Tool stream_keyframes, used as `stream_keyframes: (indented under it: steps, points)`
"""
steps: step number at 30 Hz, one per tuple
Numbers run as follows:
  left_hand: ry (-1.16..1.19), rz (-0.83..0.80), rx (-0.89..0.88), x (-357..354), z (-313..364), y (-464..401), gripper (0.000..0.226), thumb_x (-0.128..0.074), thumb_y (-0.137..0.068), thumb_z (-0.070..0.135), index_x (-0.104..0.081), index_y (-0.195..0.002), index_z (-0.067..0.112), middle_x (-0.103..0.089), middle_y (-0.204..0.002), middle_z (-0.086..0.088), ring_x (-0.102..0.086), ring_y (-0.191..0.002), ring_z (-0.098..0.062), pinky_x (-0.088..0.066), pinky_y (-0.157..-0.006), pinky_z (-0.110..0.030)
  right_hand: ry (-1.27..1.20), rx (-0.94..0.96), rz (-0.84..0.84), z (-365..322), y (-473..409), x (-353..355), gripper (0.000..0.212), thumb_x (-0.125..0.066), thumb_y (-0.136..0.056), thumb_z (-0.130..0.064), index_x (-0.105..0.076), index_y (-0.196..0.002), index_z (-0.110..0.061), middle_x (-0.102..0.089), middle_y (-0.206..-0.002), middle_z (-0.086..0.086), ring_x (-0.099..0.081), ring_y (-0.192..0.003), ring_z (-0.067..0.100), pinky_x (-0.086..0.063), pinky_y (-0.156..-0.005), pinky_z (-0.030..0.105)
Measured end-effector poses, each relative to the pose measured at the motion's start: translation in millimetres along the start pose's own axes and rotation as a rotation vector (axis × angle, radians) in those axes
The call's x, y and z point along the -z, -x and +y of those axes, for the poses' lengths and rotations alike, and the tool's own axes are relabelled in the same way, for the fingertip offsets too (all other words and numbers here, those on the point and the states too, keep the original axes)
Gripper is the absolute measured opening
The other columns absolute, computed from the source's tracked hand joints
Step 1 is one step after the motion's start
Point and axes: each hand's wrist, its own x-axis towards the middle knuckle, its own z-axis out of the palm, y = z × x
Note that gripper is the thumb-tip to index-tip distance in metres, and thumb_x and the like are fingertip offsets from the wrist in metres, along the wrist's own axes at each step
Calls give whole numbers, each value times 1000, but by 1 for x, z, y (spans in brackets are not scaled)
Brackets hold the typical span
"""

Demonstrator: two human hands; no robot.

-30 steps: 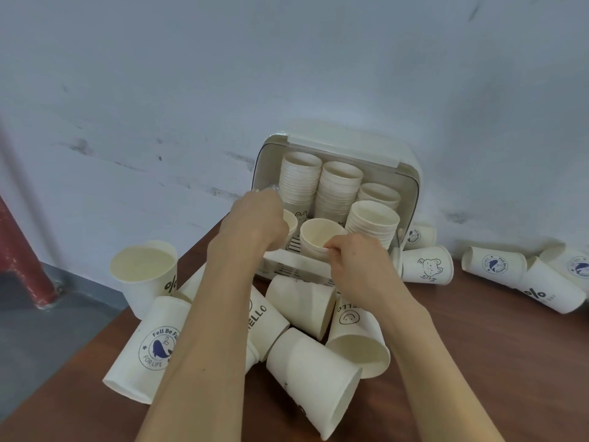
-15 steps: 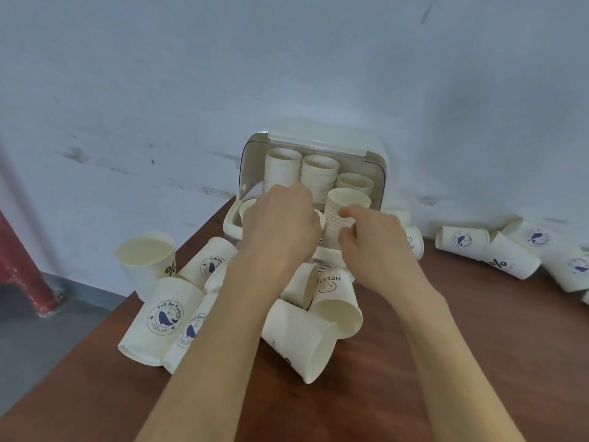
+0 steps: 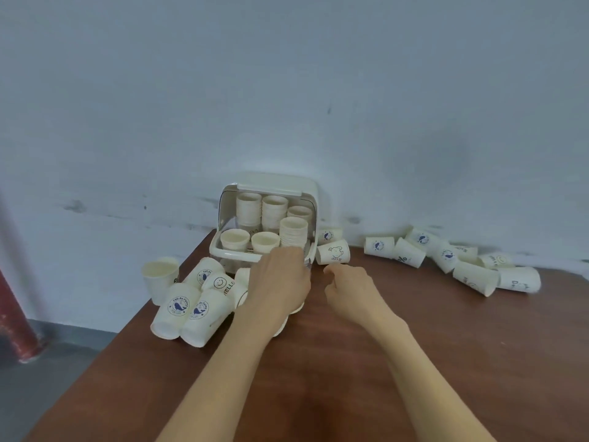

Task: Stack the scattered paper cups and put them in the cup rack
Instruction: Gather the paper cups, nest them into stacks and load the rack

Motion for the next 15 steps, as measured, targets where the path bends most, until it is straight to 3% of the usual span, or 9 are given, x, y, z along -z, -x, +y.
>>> stream_keyframes:
  steps: [8,12,15]
  points:
    - [-3,-79,-94,1,43,27,27,-44,-92,26,-62,-110,18,-62,-111,-7,-58,-102,-28,-49,-83,-40,34,-96,-7,34,47,34,44,-44,-88,-17,-52,-131,-17,-57,-126,10,-51,-116,32,-45,-94,39]
    - [-46,-132,-146,-13,60,29,26,-42,-93,24,-62,-109,17,-61,-111,-6,-57,-105,-27,-44,-78,-36,31,-164,-6,60,64,46,46,-43,-88,-18,-51,-134,-18,-55,-131,11,-50,-121,31,-44,-99,39]
    - [-28,-172,-175,-30,72,23,26,-42,-93,23,-61,-108,16,-63,-107,-6,-58,-103,-27,-50,-83,-41,28,-206,7,81,73,52,45,-43,-88,-18,-52,-132,-19,-56,-130,10,-52,-119,31,-46,-96,39]
